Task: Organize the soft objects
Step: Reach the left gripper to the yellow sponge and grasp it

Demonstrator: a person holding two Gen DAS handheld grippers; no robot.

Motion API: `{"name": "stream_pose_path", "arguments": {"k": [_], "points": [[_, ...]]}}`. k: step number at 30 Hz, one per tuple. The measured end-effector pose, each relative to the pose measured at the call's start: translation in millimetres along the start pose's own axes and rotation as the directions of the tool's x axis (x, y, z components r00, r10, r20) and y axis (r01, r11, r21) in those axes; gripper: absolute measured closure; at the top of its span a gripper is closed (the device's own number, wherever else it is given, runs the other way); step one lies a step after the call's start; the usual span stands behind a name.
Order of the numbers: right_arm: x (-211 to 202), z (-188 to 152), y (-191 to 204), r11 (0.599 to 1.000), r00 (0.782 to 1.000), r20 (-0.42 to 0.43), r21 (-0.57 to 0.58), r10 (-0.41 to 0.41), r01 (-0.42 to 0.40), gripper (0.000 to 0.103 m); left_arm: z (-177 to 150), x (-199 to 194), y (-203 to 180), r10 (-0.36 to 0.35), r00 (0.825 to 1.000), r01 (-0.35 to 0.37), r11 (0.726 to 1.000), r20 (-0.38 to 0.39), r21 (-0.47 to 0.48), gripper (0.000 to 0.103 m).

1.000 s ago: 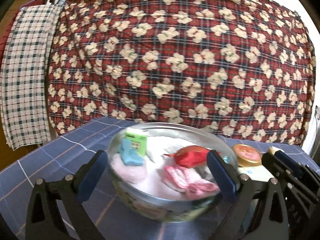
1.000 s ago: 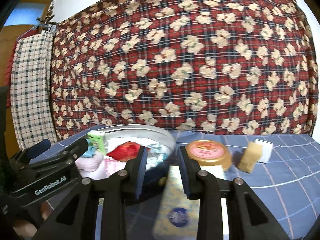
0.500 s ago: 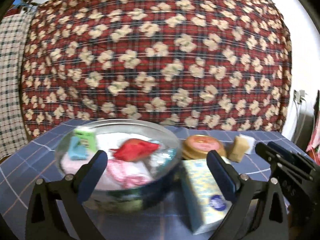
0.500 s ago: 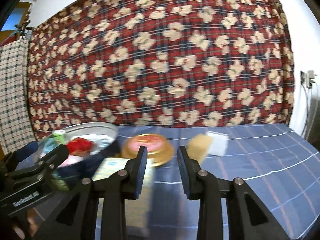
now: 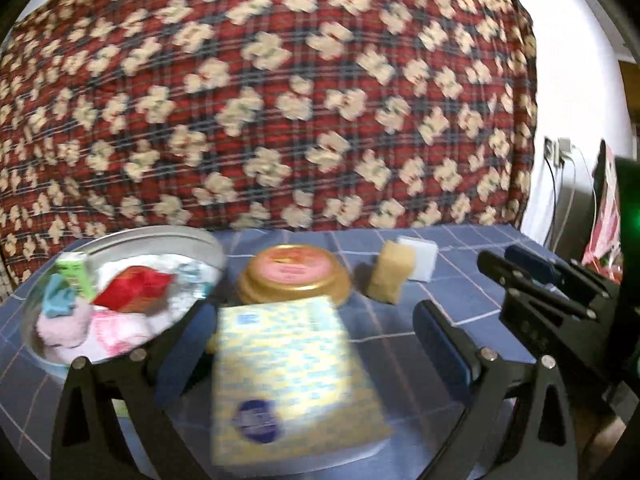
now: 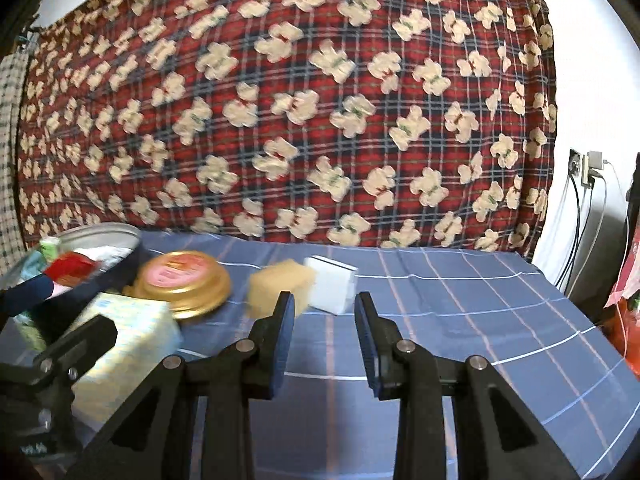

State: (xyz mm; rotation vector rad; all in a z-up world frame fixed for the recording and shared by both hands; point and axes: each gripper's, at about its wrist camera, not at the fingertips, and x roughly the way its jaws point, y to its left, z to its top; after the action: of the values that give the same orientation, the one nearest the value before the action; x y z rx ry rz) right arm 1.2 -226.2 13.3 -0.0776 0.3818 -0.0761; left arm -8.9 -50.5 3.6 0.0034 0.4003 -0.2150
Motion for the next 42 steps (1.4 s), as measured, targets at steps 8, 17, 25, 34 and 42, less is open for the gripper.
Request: {"name": "stream_pose_path", "arguments": {"k": [8,17,25,34,42], "points": [[31,4,-51,0.999,0.998,-0.06,0.033,-0.01,0.012,0.069,20,39,-51,-0.046,0.994,0.047,0.999,-0.094,0.006,0.002],[29,1,-83,0.979,0.999,-0.036,0.2,0.04,-0.032,0.069,43,117,-82,-0.028,0.964,0.028,1.0,-0.266,-0.004,0.005],[35,-1,-93,0.963,0.995,-0.062,0.261,0.083,-0.064,0.069,54,176,-89,-0.018,0.931,0.008,1.0,-0.365,-0.028,0.012],[43,-7,-99,0.949,0.989,-0.103,0.308,0.11,-0.074,0.069,44,195,-102,0.019,0.926,0.012,0.997,-0.376,0.08,0.053],[46,-8,-101,0.943,0.986,-0.112,0.321,0.124,-0.082,0.069,38,192,-83,-0.083,0.914,0.073,0.996,-0.396,-0.04,0.064]]}}
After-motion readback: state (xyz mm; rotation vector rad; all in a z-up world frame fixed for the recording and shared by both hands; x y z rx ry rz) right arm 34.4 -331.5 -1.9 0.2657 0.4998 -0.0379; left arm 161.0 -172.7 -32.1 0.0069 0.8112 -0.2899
